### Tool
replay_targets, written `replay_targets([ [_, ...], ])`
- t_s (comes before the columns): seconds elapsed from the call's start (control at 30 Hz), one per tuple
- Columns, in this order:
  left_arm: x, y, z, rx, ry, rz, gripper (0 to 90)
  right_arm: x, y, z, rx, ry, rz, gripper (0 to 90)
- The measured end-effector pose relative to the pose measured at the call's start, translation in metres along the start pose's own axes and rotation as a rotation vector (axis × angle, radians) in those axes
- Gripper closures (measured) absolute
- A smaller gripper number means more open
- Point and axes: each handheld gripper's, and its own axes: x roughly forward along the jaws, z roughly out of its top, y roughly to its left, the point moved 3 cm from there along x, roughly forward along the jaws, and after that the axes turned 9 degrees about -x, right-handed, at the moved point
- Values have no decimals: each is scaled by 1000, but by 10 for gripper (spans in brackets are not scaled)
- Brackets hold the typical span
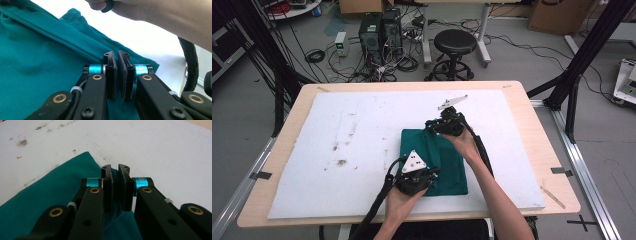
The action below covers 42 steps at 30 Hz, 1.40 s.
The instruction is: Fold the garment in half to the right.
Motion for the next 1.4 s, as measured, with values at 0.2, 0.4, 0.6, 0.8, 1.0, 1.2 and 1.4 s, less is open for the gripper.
replay_targets([
  [0.2, 9, -5, 1, 9, 13, -1, 847, -7, -5, -6, 9, -3, -11, 843],
  [0.4, 15, -8, 2, 18, 27, -5, 846, -9, -7, -11, 13, 11, -22, 842],
  [0.6, 21, -13, 4, 27, 30, -6, 846, -14, -10, -17, 20, 14, -32, 842],
  [0.8, 29, -18, 4, 37, 44, -11, 846, -19, -14, -25, 35, 19, -40, 841],
  [1.0, 37, -21, 2, 39, 64, -15, 845, -20, -19, -36, 49, 30, -45, 838],
  [1.2, 45, -23, 1, 40, 77, -17, 843, -22, -20, -40, 57, 34, -55, 828],
  [1.4, 50, -24, -2, 47, 100, -20, 836, -21, -21, -43, 61, 58, -82, 800],
])
